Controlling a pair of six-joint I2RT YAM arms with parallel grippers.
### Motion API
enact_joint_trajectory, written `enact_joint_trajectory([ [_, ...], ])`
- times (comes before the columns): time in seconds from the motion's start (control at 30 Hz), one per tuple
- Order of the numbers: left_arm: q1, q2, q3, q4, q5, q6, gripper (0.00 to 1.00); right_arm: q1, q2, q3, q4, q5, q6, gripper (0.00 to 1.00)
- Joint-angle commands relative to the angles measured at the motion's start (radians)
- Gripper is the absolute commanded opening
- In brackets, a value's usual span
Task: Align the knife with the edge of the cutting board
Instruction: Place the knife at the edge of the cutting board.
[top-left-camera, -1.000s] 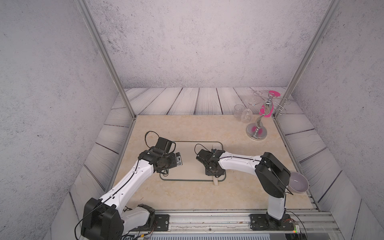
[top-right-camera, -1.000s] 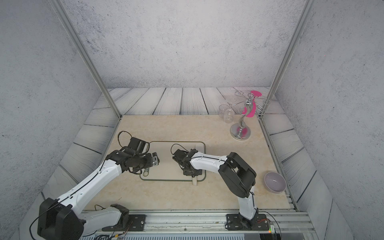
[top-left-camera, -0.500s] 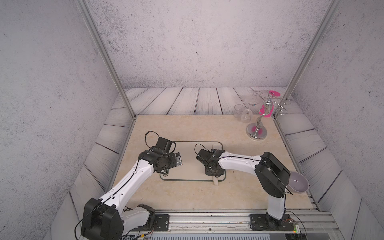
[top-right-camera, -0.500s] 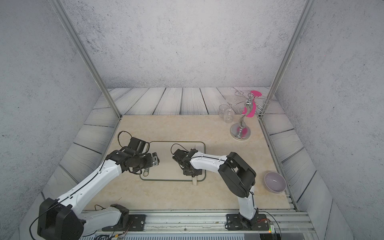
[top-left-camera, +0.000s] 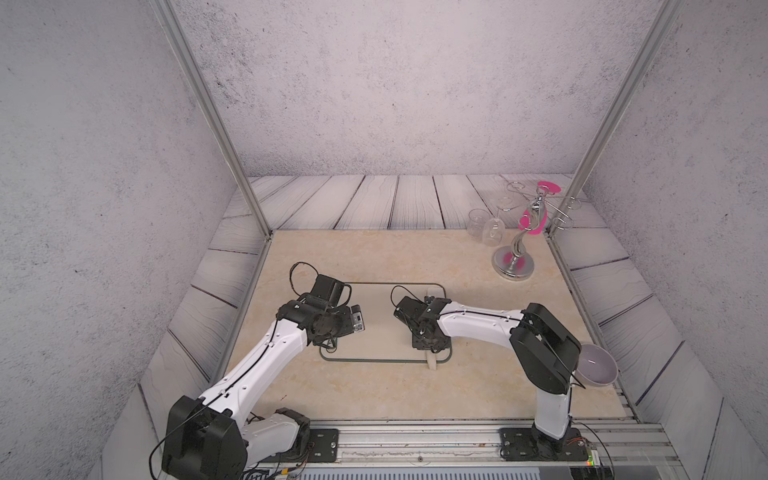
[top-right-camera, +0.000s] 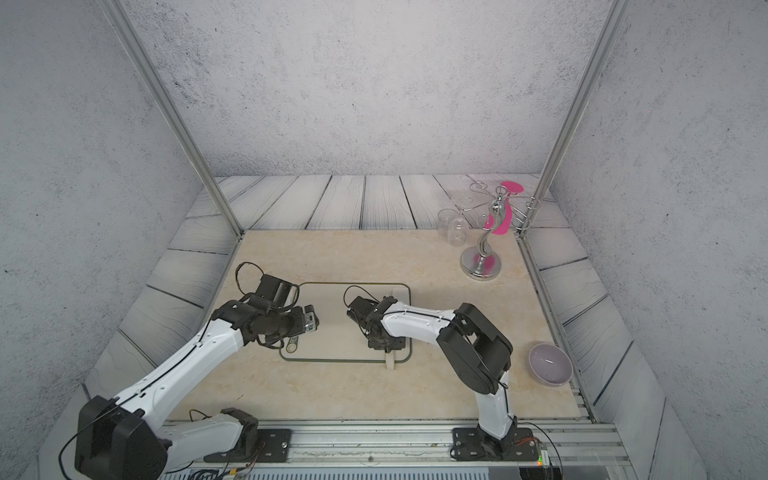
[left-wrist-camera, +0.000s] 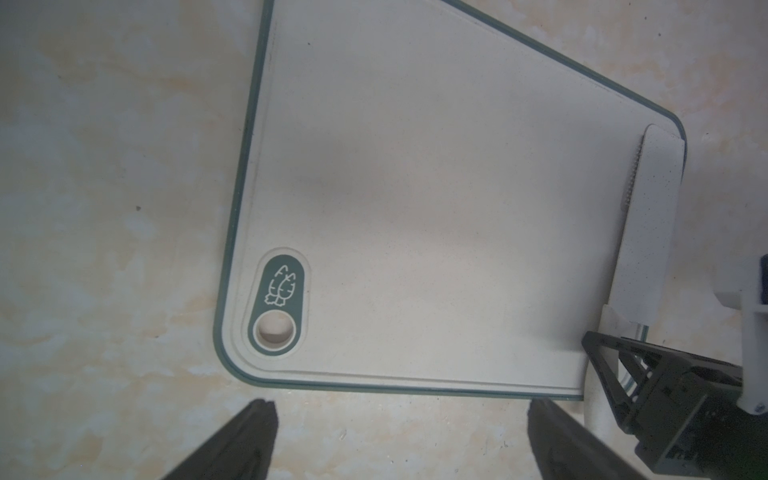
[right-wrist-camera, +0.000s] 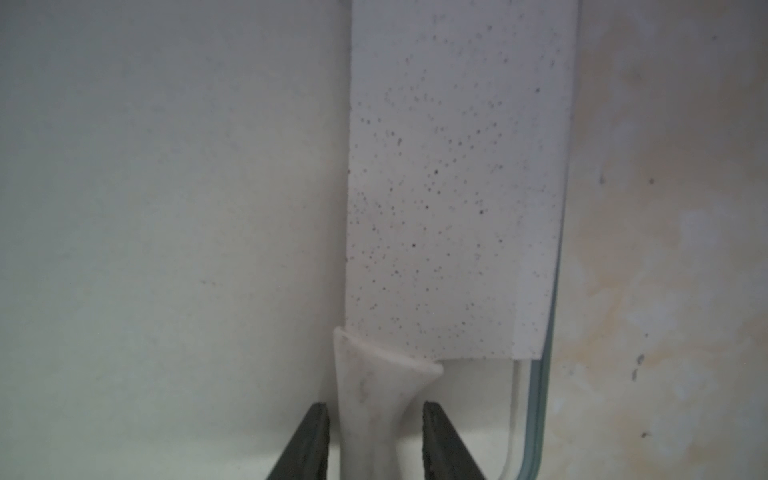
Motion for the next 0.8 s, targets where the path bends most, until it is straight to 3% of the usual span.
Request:
enact_joint_trajectory([
  [0.0, -0.007, -0.016, 0.018, -0.014, -0.016, 0.010, 1.00, -0.003, 0.016, 0.016, -0.017, 0.011, -0.006, 0.40],
  [0.37, -0.007, -0.015, 0.044, -0.017, -0.035, 0.030, 1.00, 0.000, -0.092, -0.002, -0.042, 0.045, -0.029, 0.57],
  [0.6, -0.007, -0.015, 0.100, -0.034, -0.103, 0.057, 1.00, -0.003, -0.280, -0.065, -0.049, 0.138, -0.090, 0.84],
  [0.77, -0.007, -0.005, 0.144, -0.032, -0.190, 0.062, 1.00, -0.015, -0.431, -0.108, -0.046, 0.280, -0.166, 0.99],
])
